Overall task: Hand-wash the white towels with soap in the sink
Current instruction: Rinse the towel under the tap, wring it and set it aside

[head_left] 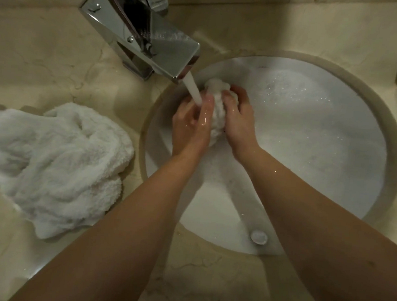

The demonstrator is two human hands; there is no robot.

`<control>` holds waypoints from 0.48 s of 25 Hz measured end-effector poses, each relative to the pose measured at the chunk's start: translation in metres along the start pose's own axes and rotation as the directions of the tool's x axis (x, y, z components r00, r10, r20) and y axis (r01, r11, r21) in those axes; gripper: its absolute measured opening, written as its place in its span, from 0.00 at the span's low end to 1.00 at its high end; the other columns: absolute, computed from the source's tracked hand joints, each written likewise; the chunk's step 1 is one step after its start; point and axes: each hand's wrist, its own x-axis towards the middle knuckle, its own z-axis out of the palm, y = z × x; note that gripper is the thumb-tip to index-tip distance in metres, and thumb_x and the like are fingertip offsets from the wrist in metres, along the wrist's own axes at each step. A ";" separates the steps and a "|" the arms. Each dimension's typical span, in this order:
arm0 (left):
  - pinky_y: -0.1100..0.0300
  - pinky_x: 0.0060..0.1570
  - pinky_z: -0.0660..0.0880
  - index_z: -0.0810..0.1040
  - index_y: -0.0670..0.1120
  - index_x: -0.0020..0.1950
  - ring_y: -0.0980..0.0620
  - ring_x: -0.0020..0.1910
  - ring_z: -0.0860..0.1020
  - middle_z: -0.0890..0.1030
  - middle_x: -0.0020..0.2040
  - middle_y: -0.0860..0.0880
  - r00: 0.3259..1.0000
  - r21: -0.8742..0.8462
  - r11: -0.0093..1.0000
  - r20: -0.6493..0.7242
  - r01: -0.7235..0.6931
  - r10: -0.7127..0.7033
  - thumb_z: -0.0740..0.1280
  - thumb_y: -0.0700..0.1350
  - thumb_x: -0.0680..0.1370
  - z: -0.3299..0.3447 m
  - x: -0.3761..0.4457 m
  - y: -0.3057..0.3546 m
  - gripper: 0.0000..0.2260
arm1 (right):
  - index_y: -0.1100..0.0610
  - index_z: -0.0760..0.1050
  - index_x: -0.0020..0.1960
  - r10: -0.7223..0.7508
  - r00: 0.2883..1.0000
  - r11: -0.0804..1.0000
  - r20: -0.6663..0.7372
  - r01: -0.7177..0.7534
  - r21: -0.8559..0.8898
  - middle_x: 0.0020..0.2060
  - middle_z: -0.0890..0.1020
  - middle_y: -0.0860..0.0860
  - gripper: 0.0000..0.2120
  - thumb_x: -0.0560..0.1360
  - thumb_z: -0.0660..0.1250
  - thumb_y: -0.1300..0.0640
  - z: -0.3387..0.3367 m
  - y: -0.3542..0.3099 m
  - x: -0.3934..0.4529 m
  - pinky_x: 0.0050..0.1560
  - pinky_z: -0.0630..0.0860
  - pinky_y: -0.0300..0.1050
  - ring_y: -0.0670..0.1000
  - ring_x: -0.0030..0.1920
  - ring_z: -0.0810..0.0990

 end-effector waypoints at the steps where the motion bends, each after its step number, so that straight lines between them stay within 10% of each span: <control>1: 0.69 0.52 0.74 0.82 0.53 0.58 0.64 0.51 0.79 0.82 0.55 0.52 1.000 0.030 1.000 0.022 -0.006 0.005 0.66 0.52 0.80 -0.004 0.000 0.003 0.10 | 0.55 0.73 0.63 0.010 1.000 1.000 0.014 -0.011 0.019 0.48 0.80 0.44 0.13 0.82 0.62 0.50 0.004 0.000 0.000 0.45 0.75 0.30 0.34 0.45 0.80; 7: 0.63 0.58 0.75 0.81 0.38 0.63 0.49 0.56 0.80 0.82 0.57 0.42 0.983 0.216 0.959 0.046 -0.182 0.176 0.68 0.42 0.78 -0.019 0.004 -0.028 0.15 | 0.52 0.74 0.59 -0.099 0.995 0.969 0.010 0.098 -0.229 0.53 0.79 0.50 0.12 0.80 0.61 0.47 0.009 0.008 0.003 0.59 0.71 0.44 0.50 0.57 0.76; 12: 0.67 0.60 0.71 0.80 0.40 0.63 0.46 0.58 0.78 0.79 0.60 0.40 0.995 0.183 0.981 -0.071 -0.062 0.076 0.58 0.57 0.78 0.004 0.002 -0.036 0.26 | 0.56 0.79 0.61 -0.388 0.918 0.845 0.085 0.391 -0.365 0.57 0.81 0.53 0.21 0.77 0.56 0.47 0.011 0.013 0.005 0.64 0.70 0.50 0.51 0.58 0.75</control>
